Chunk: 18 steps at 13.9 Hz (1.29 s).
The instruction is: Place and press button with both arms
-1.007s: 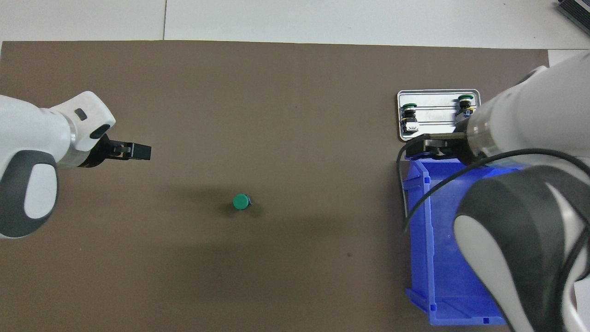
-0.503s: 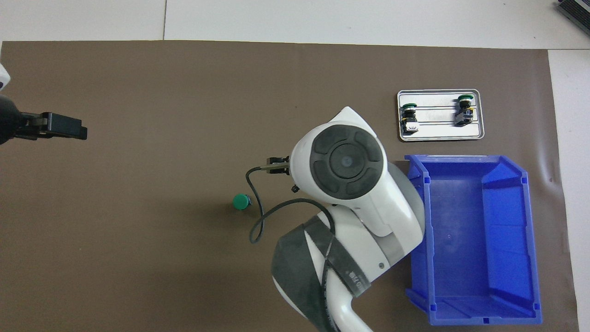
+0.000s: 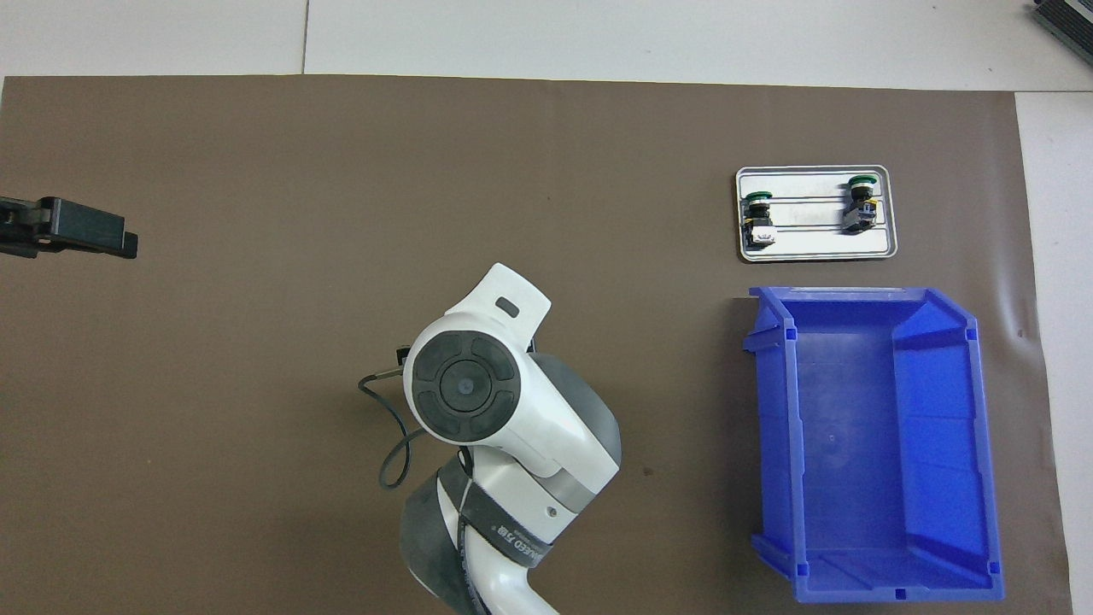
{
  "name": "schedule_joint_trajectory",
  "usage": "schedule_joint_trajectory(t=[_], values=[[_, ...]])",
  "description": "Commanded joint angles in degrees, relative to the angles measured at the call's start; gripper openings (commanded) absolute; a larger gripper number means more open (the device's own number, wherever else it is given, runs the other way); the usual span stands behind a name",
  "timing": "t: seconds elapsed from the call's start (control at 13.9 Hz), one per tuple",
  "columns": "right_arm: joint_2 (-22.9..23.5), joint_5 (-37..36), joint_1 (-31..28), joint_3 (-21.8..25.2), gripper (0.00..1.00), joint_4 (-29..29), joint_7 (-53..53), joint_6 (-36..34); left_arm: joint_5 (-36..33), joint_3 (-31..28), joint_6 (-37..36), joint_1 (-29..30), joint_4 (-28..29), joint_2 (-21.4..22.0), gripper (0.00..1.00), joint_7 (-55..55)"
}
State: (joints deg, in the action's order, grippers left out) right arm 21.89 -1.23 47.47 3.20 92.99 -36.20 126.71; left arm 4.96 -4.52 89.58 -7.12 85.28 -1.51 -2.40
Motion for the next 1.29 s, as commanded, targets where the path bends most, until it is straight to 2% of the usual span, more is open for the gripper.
schedule_joint_trajectory(t=[0.0,0.43,0.58,0.86,1.08,1.22], values=[[5.6,-2.18,2.18,-0.04,1.0,-1.5,-0.01,4.23,-1.1,0.22,-1.43,0.43,-1.17,-0.51,1.0,0.29],[7.55,-4.05,3.06,-0.13,1.0,-0.44,1.84,5.47,-3.03,0.3,0.42,0.53,-1.44,-0.51,1.0,0.12],[8.52,-4.13,3.33,-0.13,1.0,-0.09,2.36,5.83,-3.03,0.39,2.09,0.17,0.49,0.45,1.0,0.21],[8.44,-4.13,3.51,-0.13,1.0,1.05,3.33,5.91,-3.12,1.53,-2.73,1.14,0.41,2.82,1.0,0.73],[8.44,-4.13,3.51,-0.13,0.99,1.23,3.5,6.0,-3.29,5.66,-5.03,4.13,0.5,3.18,1.0,1.09],[8.26,-4.13,3.51,-0.13,0.92,2.36,3.59,7.14,-3.29,6.19,-5.21,5.52,0.59,3.1,1.0,1.08]])
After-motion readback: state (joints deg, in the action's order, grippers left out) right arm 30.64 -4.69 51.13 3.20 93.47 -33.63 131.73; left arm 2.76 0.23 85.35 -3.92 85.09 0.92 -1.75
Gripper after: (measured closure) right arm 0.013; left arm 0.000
